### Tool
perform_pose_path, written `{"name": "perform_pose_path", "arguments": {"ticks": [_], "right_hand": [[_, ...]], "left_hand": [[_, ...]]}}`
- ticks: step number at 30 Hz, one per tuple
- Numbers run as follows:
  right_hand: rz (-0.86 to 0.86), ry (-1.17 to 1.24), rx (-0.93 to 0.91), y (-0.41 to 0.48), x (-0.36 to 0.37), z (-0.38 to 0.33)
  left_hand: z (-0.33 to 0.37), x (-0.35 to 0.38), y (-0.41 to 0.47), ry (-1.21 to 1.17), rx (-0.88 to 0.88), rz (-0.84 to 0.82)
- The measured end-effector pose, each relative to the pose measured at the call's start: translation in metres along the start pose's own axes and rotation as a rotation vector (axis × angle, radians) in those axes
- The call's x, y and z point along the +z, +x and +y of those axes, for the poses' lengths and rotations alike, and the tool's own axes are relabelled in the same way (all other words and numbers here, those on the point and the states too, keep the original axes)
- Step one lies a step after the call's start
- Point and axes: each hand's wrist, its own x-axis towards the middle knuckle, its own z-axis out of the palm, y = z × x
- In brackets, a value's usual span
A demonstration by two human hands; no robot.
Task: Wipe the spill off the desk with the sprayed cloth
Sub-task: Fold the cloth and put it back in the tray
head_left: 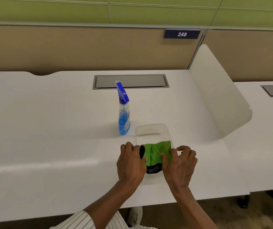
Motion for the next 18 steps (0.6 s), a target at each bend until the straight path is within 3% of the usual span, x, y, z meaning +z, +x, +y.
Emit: {"name": "perform_pose_path", "arguments": {"ticks": [8,15,18], "right_hand": [[0.015,-0.006,-0.014,0.006,-0.011,0.001],[-0.179,-0.063,0.029,0.012,-0.013,0.0],[-0.183,-0.046,0.034,0.015,-0.009,0.0]], "left_hand": [[-0.001,0.002,0.0,-0.042,-0.027,0.047],[0.002,0.001,0.008,-0.039,-0.12,0.055],[0.002,0.003,0.013,-0.037,-0.156,0.058]]}}
